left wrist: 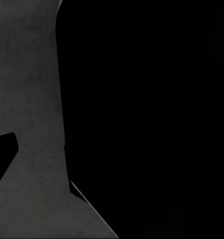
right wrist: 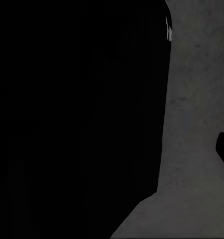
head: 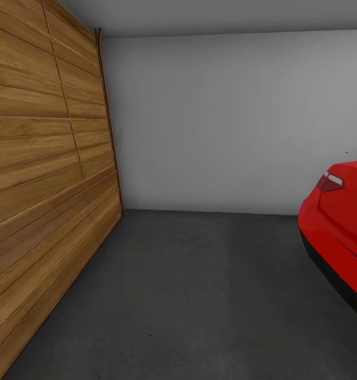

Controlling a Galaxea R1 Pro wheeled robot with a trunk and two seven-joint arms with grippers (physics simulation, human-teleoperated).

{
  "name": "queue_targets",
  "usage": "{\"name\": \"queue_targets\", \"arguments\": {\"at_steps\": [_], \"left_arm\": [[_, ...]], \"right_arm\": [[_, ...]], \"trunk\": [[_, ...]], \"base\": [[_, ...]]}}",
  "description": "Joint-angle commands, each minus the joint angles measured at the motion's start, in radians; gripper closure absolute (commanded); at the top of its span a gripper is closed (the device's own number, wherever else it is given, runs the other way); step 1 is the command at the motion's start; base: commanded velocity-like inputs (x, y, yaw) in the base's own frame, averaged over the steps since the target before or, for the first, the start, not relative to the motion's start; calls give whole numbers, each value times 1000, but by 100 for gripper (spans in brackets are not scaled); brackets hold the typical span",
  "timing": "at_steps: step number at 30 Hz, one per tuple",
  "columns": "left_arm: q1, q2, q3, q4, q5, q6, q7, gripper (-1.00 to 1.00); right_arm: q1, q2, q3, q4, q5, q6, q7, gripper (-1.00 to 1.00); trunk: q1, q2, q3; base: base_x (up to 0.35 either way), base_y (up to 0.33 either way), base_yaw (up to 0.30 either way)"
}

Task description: Move the two storage containers from the living room to the garage. In the garage, place one container on the floor and stack the other container on top of it (either order is fine).

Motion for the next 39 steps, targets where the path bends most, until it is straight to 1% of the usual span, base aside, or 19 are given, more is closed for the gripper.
{"name": "queue_targets", "arguments": {"at_steps": [1, 2, 4, 7, 13, 20, 30, 33, 35, 37, 39], "left_arm": [[0, 0, 0, 0, 0, 0, 0, -100], [-6, -6, 6, 2, 6, 1, -6, -100], [-6, -13, 17, 2, 6, 2, -8, -100], [-6, -13, 17, 0, 7, 1, -8, -100], [-5, -17, 19, -34, 36, -25, -7, -100], [-5, -18, 18, -42, 40, -29, -7, -100], [-5, -18, 17, -44, 39, -29, -6, -100], [-5, -18, 14, -46, 38, -29, -6, -100], [-5, -13, 11, -48, 35, -30, -6, -100], [-5, 0, 9, -49, 32, -30, -5, -100], [-5, 5, 7, -48, 31, -30, -5, -100]], "right_arm": [[0, 0, 0, 0, 0, 0, 0, -100], [1, -5, 6, 2, 6, -2, 2, -100], [1, -6, 9, 2, 7, -2, 2, -100], [1, -7, 9, 2, 5, -2, 2, -100], [0, -14, 8, 2, 7, -2, 0, -100], [0, -12, 5, 2, 6, -4, -1, -100], [0, -14, 1, 2, -2, -8, -2, -100], [0, -16, -2, 2, -6, -31, -2, -100], [0, -18, -4, 2, -7, -40, -2, -100], [0, -18, -4, 2, -7, -43, -2, -100], [0, -17, -4, 2, -8, -44, -2, -100]], "trunk": [[0, 0, 0], [0, 0, 0], [0, 0, 0], [0, 0, 0], [0, 0, 0], [0, 0, 0], [0, 0, 0], [0, 0, 0], [0, 0, 0], [0, 0, 0], [0, 0, 0]], "base": [[0, 0, 0], [0, 0, 0], [0, 0, 0], [0, 0, 0], [0, 0, 0], [0, 0, -38], [0, 0, -265], [0, 0, -290], [0, 0, -291], [0, 0, -291], [0, 0, -291]]}}
